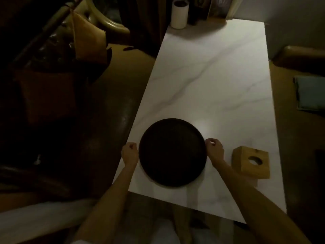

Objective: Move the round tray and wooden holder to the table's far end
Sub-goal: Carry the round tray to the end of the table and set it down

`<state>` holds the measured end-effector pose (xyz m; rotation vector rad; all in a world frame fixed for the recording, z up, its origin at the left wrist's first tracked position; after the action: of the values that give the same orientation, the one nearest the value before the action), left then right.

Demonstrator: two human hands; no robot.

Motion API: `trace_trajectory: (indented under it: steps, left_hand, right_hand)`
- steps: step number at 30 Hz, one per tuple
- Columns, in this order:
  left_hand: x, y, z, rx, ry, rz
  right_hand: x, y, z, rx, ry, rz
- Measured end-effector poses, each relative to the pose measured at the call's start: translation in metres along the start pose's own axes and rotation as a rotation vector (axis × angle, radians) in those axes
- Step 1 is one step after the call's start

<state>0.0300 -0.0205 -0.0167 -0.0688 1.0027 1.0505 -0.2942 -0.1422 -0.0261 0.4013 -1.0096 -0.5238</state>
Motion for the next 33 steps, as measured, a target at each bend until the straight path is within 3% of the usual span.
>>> trace_trajectory:
  steps: [3, 6, 13, 19, 24, 29, 33]
  left_hand:
    - [0.020, -0.032, -0.017, 0.023, 0.010, 0.161]
    - [0.038, -0.053, -0.039, 0.124, -0.024, 0.174]
    - [0.055, -0.080, -0.066, 0.270, -0.116, 0.059]
    - [0.042, -0.101, -0.066, 0.441, -0.036, 0.281]
    - [-0.005, -0.086, -0.048, 0.377, -0.009, 0.140]
    - [-0.072, -0.020, -0.021, 0.296, 0.225, -0.039]
    - [-0.116, 0.067, -0.007, 0.169, 0.329, -0.160]
  right_hand:
    - [-0.025, -0.021, -0.018, -0.030, -0.053, -0.224]
    - [-0.049, -0.034, -0.029, 0.004, 0.000, -0.361]
    - [-0.072, -0.042, -0.039, 0.056, -0.010, -0.340]
    - [-0.049, -0.040, -0.035, 0.244, -0.102, -0.455]
    - [-0.005, -0.048, -0.014, 0.298, -0.123, -0.303]
    - [0.044, -0.031, 0.033, 0.373, -0.377, 0.057]
    - [0.060, -0.013, 0.106, 0.337, -0.394, 0.338]
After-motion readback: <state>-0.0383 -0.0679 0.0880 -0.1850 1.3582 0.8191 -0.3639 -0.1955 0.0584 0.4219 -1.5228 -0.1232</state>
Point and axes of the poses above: each hand's wrist, its own y-axis away from the middle knuckle, its own z-axis out of the back of the hand, x = y × z, the point moved 4 cm from there along -y, towards the middle knuckle, and after that the axes turned 2 degrees about -z, right-handed, at the moved point
